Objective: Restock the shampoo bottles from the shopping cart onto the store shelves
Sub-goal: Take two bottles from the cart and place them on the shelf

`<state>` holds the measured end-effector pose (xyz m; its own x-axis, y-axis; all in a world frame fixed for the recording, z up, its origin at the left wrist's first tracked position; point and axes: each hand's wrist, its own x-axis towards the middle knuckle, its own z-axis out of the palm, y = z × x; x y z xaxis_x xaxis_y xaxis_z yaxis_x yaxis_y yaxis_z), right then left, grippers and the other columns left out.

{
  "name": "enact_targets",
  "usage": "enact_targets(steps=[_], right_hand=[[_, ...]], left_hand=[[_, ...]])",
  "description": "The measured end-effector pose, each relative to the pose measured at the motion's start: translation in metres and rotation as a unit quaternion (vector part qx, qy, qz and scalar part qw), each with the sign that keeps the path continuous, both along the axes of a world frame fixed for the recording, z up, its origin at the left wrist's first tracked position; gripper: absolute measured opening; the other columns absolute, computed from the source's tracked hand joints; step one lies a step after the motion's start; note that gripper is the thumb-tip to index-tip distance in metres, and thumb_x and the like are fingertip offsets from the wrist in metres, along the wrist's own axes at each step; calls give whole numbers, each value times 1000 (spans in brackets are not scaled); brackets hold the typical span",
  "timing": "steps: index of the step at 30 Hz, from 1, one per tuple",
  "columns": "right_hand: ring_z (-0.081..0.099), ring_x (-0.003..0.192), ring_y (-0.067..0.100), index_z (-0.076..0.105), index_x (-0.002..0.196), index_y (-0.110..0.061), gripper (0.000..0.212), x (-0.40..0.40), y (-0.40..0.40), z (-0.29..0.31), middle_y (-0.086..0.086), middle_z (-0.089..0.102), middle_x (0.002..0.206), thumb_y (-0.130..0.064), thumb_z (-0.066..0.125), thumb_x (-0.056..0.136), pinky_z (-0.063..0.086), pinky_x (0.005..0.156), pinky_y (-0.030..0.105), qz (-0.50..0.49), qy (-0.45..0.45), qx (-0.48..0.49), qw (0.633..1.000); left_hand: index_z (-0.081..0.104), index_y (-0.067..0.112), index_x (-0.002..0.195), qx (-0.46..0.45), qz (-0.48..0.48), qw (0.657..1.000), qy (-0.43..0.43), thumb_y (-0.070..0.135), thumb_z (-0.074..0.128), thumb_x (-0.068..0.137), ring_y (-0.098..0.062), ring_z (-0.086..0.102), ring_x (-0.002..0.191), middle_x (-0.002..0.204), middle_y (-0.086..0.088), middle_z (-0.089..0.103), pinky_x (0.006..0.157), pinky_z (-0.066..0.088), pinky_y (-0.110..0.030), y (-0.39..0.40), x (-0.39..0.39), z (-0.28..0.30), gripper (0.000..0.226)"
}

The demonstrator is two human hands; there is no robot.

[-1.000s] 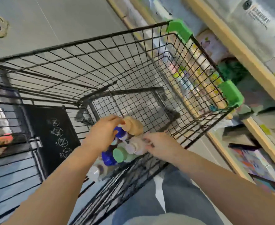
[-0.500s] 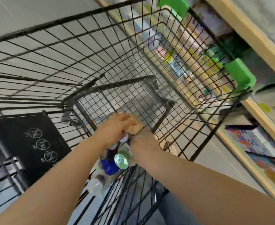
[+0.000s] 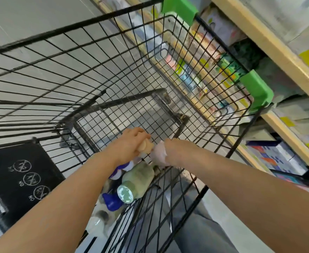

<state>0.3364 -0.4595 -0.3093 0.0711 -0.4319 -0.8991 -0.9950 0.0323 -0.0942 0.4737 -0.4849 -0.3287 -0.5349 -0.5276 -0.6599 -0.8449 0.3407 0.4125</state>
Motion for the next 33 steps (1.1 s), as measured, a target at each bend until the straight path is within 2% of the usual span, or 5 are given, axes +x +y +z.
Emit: enact_targets(steps=[4,12,20,28,33], right_hand=[[50,117,31,33,131,-3,46,-9,0,12,13,48,130,-12,50,89,42,91,39,-25,-12,0,1000],[47,120,34,37,128,0,36,-17,4,25,18,47,131,-9,36,94,42,93,38,-21,-35,-83,996],[58,103,29,40,123,-6,36,-40,16,81,13,57,115,-10,51,89,41,70,29,-22,-25,-213,977],[55,112,26,48,123,-11,37,-82,52,188,9,56,122,-10,52,86,47,89,34,-144,-90,-378,910],[53,102,17,51,122,-25,44,-118,93,248,-5,59,109,-21,65,80,35,72,25,-210,-93,-479,847]], left_hand=[[35,23,130,-30,4,999,-23,7,54,82,-27,22,129,139,-6,25,96,38,-39,1,-3,-4,54],[43,21,121,-94,80,992,-14,7,54,83,-21,32,117,126,1,40,79,44,-33,7,-16,7,42],[49,19,120,-180,149,971,54,13,60,82,-23,37,113,122,-1,46,82,40,-34,2,-22,63,40],[56,16,115,-273,181,931,161,8,67,74,-29,41,113,119,-8,52,88,38,-41,9,-51,169,43],[57,22,111,-329,165,895,253,12,70,72,-15,44,102,105,2,52,79,35,-26,36,-89,234,42]])
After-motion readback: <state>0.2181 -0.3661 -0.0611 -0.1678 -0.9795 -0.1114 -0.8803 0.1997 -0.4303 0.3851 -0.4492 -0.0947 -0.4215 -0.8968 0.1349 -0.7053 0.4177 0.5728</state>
